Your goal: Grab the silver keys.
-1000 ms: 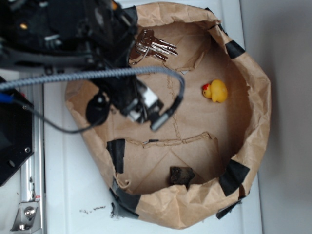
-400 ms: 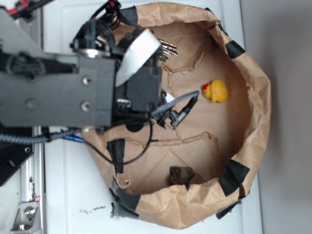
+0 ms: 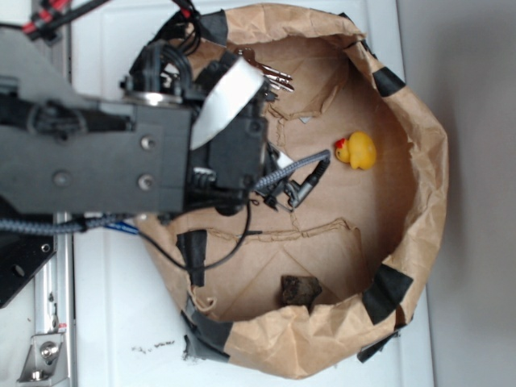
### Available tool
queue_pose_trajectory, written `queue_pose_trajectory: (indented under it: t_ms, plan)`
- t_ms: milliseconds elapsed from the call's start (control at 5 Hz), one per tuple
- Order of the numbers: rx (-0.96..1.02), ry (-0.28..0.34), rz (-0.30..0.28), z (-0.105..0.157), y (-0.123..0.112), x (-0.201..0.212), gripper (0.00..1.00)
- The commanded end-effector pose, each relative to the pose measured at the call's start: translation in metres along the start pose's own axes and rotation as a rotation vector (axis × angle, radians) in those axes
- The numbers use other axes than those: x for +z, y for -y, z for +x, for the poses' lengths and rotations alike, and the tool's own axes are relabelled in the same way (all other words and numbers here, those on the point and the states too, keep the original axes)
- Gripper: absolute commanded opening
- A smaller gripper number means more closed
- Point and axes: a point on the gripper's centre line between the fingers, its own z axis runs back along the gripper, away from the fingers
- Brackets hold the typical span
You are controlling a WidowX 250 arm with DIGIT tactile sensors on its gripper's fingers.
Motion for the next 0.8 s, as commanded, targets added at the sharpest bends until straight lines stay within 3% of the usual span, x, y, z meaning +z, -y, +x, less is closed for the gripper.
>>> queue_pose_trajectory:
  t_ms: [0, 400, 600]
  plan:
    - [0.031, 0.022, -0.013, 0.007, -0.009, 0.008, 1.00]
    - [0.031, 0.022, -0.013, 0.007, -0.009, 0.008, 1.00]
    - [0.028, 0.032, 0.019, 0.005, 0.005, -0.026, 1.00]
